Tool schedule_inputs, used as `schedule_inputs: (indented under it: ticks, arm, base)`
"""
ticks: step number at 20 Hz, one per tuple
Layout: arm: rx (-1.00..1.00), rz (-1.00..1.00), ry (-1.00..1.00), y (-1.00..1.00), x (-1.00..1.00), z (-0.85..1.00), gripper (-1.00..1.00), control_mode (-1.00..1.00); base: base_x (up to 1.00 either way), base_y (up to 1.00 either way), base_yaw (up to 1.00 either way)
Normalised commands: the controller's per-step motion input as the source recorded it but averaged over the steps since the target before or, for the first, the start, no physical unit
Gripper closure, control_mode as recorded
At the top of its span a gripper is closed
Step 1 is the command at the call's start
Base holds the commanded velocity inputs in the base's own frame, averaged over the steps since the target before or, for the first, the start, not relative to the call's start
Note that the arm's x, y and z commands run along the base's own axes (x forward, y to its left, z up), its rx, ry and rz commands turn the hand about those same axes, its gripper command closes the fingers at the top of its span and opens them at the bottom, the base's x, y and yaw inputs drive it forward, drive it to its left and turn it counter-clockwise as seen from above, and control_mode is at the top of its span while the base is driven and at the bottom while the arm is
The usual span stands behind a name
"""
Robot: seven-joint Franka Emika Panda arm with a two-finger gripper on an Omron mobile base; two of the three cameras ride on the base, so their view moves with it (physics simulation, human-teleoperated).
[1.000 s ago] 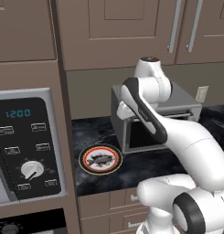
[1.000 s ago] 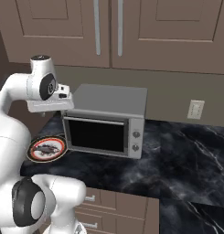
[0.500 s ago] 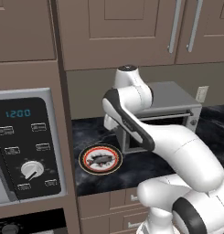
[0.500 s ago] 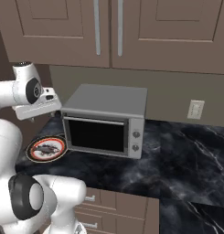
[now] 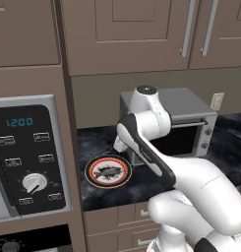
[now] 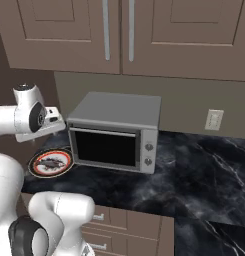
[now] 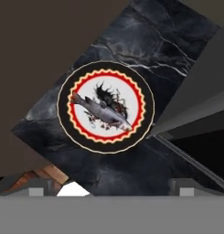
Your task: Place the fish on the rack of the oven, and slide the rack back inside. Close the oven door.
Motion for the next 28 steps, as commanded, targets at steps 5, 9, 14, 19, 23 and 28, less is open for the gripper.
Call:
schedule_inputs:
  ticks: [5,9,14,19,23,28]
  arm:
    - [0.07,0.12,0.01,0.00,-0.01,-0.28,-1.00,-1.00]
    - [0.00,0.12,0.00,0.02,0.00,-0.27,-1.00,-1.00]
    - [-0.01,0.11,0.00,0.16,0.06,-0.39,-1.00,-1.00]
    - [-0.03,0.09,0.00,0.16,0.08,-0.37,-1.00,-1.00]
    - [-0.03,0.03,0.02,0.23,0.31,-0.40,-1.00,-1.00]
    - [-0.01,0.00,0.06,0.23,0.45,-0.43,-1.00,-1.00]
  base:
    - [0.00,0.00,0.00]
    - [0.00,0.00,0.00]
    - [0.00,0.00,0.00]
    - [0.00,0.00,0.00]
    - [0.00,0.00,0.00]
    - [0.00,0.00,0.00]
